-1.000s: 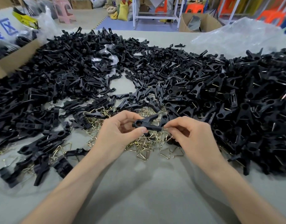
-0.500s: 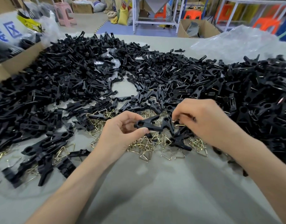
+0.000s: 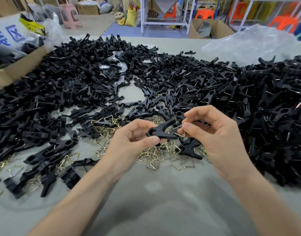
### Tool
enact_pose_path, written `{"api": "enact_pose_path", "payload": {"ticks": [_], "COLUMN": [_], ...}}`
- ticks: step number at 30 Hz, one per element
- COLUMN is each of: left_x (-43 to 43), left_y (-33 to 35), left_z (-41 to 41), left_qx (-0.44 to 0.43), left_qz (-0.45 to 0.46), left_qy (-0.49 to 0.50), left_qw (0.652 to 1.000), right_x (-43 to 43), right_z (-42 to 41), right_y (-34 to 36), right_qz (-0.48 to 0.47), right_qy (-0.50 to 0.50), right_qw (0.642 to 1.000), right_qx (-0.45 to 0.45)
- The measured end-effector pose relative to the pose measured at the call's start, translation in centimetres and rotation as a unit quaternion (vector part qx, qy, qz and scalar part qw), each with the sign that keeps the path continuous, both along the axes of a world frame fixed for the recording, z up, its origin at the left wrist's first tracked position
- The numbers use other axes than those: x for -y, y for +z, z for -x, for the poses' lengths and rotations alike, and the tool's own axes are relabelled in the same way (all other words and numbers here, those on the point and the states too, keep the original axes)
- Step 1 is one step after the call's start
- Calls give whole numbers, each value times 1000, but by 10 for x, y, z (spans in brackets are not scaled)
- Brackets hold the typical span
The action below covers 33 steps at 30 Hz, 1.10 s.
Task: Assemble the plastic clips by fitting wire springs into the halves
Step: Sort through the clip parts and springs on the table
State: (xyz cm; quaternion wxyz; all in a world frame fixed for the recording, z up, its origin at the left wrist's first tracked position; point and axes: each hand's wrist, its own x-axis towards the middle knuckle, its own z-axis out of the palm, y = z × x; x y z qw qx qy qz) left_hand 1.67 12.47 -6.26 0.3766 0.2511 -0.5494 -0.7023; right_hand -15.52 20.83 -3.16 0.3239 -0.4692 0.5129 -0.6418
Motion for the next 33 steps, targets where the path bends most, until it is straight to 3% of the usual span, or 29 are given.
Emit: {"api": "enact_pose_path", "payload": {"ticks": [10, 17, 26, 33], "left_x": [-1, 0, 0, -3], "left_y": [-2, -3, -3, 2], "left_z": [3, 2, 1, 0], "left_qx": [-35, -131, -141, -104], "left_qz": [-47, -208, -202, -120], "left_qy": [-39, -117, -138, -105], "left_qw": [998, 962, 959, 982], "right_x": [-6, -5, -7, -8], "right_z": [-4, -14, -23, -22], "right_y": [4, 8, 17, 13], "right_qz": [31, 48, 60, 24], "right_qy": [-4, -15, -14, -30], "right_qw": [999, 998, 997, 999], "right_qx": [27, 42, 49, 15]}}
